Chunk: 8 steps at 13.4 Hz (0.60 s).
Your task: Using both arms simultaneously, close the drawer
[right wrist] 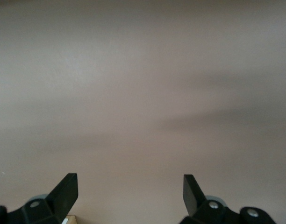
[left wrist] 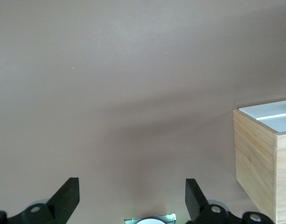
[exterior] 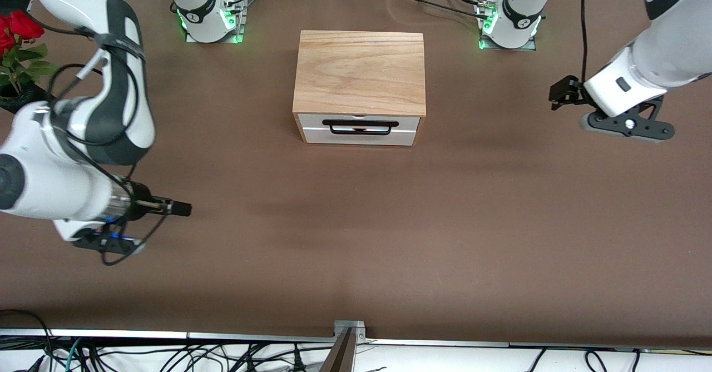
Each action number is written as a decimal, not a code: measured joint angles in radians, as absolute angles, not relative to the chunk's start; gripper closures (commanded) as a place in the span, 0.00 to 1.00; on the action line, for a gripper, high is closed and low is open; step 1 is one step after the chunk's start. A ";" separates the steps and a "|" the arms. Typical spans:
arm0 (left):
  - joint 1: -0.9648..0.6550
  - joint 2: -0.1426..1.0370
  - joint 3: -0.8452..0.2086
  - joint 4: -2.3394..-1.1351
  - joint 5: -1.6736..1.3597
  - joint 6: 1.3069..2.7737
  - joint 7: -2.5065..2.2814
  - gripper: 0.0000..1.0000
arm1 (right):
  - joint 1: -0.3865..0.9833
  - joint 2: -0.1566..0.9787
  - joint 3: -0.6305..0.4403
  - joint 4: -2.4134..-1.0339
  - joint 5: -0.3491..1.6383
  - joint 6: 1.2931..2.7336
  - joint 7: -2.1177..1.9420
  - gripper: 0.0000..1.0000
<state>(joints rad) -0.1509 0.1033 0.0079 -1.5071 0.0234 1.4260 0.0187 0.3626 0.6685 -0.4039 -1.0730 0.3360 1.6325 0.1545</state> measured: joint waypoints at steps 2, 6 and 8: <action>-0.116 0.095 0.011 -1.500 0.023 1.424 0.025 0.00 | 0.322 0.604 -0.408 -1.074 0.328 1.624 0.157 0.00; -0.101 0.025 0.008 -1.555 0.026 1.486 0.032 0.00 | 0.187 0.449 -0.313 -1.147 0.181 1.603 0.151 0.00; -0.100 -0.044 0.008 -1.652 0.027 1.557 0.032 0.00 | 0.141 0.362 -0.195 -1.210 0.024 1.599 0.153 0.00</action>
